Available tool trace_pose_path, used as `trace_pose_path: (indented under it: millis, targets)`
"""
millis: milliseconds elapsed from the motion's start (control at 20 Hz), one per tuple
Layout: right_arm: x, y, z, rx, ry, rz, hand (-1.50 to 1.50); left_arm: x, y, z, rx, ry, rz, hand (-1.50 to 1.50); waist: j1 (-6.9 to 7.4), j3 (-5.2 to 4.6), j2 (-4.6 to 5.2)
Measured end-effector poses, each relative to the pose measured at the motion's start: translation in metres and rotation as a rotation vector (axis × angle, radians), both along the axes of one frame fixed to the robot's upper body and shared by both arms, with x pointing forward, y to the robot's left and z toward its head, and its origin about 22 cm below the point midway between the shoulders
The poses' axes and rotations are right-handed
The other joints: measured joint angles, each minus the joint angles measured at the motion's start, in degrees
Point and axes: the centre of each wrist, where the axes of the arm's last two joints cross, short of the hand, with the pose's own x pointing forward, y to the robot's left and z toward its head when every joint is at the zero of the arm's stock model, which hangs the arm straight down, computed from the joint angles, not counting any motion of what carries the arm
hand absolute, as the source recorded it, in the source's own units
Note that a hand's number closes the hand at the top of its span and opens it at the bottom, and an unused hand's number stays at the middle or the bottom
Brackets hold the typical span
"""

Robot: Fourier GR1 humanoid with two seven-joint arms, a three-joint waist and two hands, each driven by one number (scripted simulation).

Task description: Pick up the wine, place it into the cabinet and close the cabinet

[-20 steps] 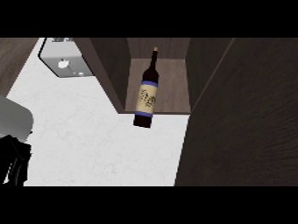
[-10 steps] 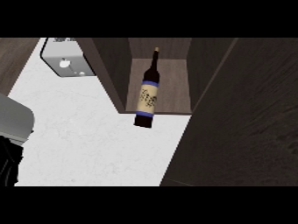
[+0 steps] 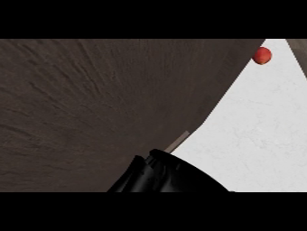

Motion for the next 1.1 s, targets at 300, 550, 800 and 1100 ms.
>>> trace_pose_path:
  millis: [300, 550, 800, 1100]
  targets:
    - [0.037, 0.032, 0.017, 0.041, 0.044, -0.025, 1.50, -0.001, 0.004, -0.001, 0.003, 0.002, -0.002, 1.50, -0.04, 0.02, 0.03]
    - [0.070, 0.044, 0.016, 0.081, 0.079, -0.066, 1.50, -0.001, 0.007, -0.006, 0.007, 0.001, 0.002, 1.50, -0.18, 0.04, 0.01]
    - [0.095, 0.048, 0.008, 0.101, 0.132, -0.092, 1.50, -0.002, 0.010, -0.003, 0.010, -0.003, -0.007, 1.50, -0.20, 0.04, -0.27]
    - [0.116, 0.042, -0.003, 0.105, 0.139, -0.099, 1.50, -0.005, 0.006, -0.001, 0.020, 0.001, -0.011, 1.50, -0.31, 0.16, -1.03]
